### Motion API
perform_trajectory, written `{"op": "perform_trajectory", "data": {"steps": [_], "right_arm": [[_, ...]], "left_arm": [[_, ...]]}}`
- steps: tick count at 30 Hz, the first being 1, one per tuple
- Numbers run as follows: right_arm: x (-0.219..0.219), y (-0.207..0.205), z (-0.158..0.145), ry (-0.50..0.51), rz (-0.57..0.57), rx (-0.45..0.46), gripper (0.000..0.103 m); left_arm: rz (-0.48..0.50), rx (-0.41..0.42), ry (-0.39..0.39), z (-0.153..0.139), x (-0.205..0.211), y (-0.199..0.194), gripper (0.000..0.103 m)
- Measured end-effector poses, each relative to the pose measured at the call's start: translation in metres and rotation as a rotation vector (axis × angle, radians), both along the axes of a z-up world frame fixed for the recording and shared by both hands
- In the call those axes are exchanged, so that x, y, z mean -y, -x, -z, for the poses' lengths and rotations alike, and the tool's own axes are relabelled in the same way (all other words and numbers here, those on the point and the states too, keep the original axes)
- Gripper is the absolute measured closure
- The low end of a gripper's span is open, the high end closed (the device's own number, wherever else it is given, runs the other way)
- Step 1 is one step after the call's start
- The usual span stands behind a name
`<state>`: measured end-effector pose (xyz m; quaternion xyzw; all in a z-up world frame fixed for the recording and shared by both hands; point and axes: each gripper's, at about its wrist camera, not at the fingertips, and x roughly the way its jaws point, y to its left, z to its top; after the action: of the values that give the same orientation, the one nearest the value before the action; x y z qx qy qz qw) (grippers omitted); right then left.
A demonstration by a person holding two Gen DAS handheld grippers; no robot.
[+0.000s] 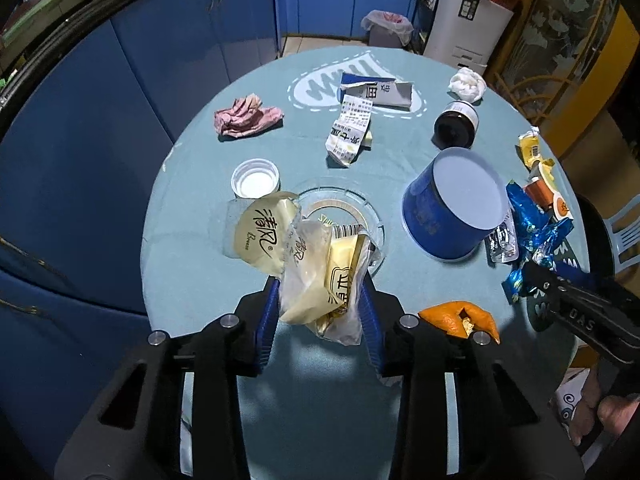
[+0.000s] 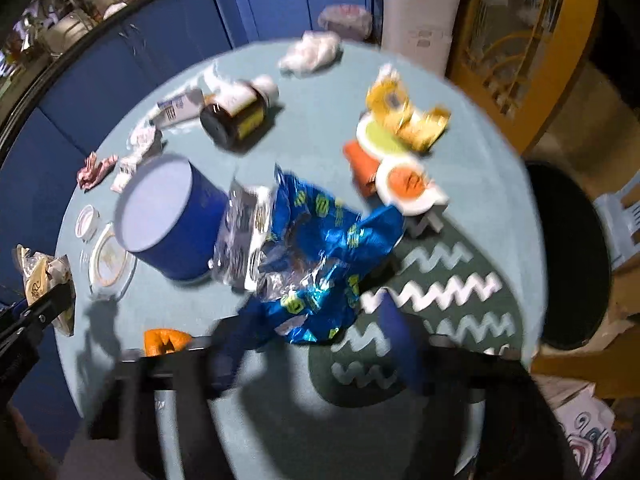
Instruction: Collect trash
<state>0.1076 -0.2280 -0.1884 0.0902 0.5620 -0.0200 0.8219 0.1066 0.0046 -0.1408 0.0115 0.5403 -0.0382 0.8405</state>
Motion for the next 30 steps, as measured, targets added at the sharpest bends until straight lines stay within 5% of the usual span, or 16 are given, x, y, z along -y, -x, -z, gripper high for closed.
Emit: {"op": "perform_trajectory", "data": {"steps": [3,6,20,30], "right_arm": [[0.0,0.0,0.006,-0.012,-0.009,-0.019,0.081],[-0.003,0.005,-0.002,-0.011,-0.032,0.025,0.085],[0.015,0.025,-0.036,-0.003,0.006,0.123,0.085],[0.067,0.037,-0.049,-0.01,0.118,0.181,0.085]], "left_arm": [[-0.003,-0.002,0.0,0.001,0.0,-0.002,0.069],[-0.009,0.007,-0.005,0.0,-0.001,-0.002,0.07],[0.038,0.058,-0.011,-0.02,0.02,0.001,0.071],[0.14,0.109,-0.029,-0.037,0.08,-0.008,0.071]]}}
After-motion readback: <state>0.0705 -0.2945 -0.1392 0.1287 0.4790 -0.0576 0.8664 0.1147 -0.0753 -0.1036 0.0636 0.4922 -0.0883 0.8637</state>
